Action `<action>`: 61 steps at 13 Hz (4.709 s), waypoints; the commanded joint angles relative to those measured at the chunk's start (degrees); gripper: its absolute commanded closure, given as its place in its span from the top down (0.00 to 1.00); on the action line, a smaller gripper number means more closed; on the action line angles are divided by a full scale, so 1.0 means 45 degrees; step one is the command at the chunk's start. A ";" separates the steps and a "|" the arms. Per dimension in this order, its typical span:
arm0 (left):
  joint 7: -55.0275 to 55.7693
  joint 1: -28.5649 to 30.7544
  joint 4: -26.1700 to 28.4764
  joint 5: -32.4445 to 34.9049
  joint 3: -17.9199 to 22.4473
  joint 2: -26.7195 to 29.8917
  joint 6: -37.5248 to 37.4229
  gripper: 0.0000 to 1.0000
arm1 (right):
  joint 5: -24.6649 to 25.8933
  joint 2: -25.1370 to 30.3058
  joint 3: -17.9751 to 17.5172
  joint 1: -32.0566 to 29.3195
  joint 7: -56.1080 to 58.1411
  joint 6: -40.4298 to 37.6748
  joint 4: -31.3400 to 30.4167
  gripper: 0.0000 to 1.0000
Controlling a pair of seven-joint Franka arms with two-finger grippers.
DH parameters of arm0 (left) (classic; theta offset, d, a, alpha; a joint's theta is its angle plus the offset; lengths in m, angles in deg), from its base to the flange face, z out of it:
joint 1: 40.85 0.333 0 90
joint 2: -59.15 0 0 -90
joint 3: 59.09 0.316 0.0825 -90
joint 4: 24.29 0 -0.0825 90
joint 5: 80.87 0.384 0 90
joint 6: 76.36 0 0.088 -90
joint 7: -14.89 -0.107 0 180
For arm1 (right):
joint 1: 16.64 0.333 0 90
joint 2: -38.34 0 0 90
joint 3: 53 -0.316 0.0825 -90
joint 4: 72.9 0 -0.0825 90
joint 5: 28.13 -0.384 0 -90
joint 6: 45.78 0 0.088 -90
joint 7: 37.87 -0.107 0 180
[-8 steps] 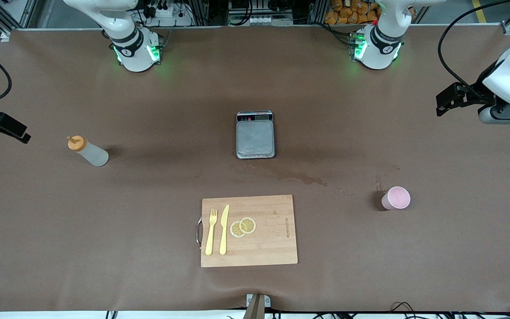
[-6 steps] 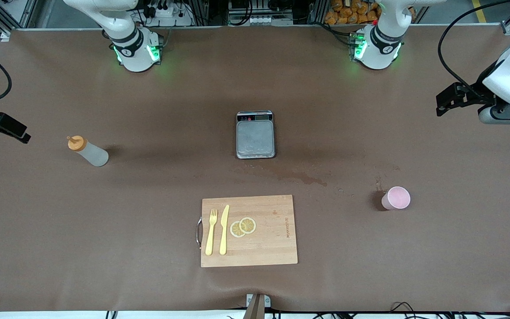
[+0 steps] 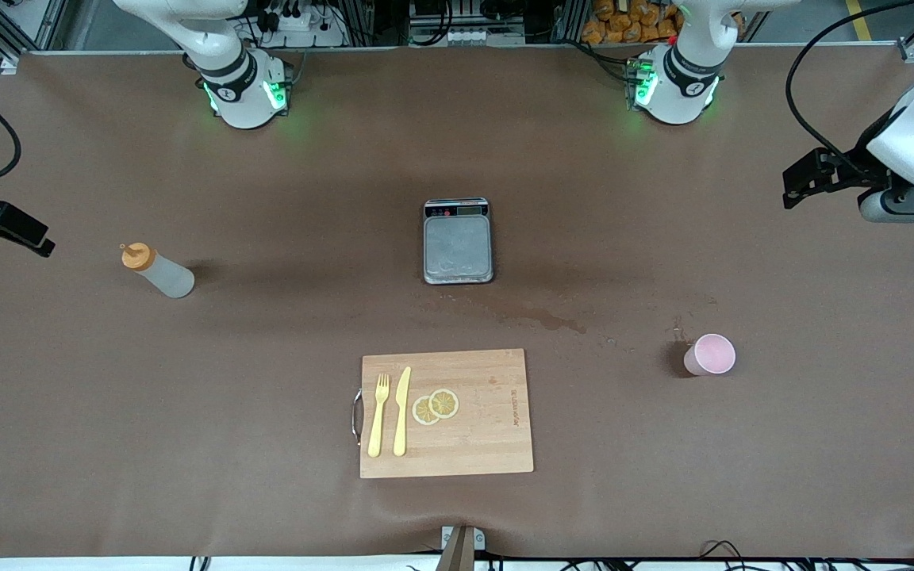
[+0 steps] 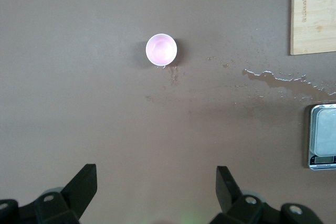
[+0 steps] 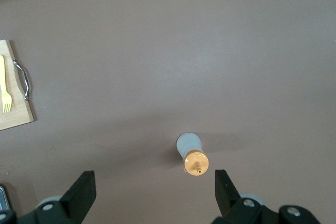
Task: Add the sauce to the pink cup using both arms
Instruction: 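Move the left gripper down over the pink cup, then grasp the pink cup with the left gripper while the right gripper reaches the bottle, then carry the pink cup onto the scale while the right gripper grasps the bottle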
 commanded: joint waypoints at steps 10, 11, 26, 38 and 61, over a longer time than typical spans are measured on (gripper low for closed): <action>-0.0048 0.0900 0.3267 -0.0101 0.0061 -0.1735 0.6080 1.00 | 0.0074 -0.1583 -0.0123 -0.1491 0.0137 0.0704 0.0213 1.00; -0.0048 0.0900 0.3796 -0.0101 0.0061 -0.1754 0.6824 1.00 | 0.0073 -0.1700 -0.0104 -0.1608 0.0137 0.0804 0.0213 1.00; -0.0068 0.1759 0.3938 0.0368 0.0061 -0.5757 1.0776 0.97 | -0.4380 -0.5039 -0.0123 -0.5750 -0.2514 -0.1516 0.0233 1.00; 0.0108 0.1525 0.3801 0.0212 0.0042 -0.6519 1.0913 0.35 | -0.6778 -0.8808 -0.0142 -0.6785 -0.3496 -0.2926 0.0135 1.00; 1.1836 -0.1517 0.3879 0.0387 -0.5935 -0.4409 0.8488 0.00 | -0.8051 -1.0900 -0.0201 -0.6356 -0.3145 -0.4078 0.0018 1.00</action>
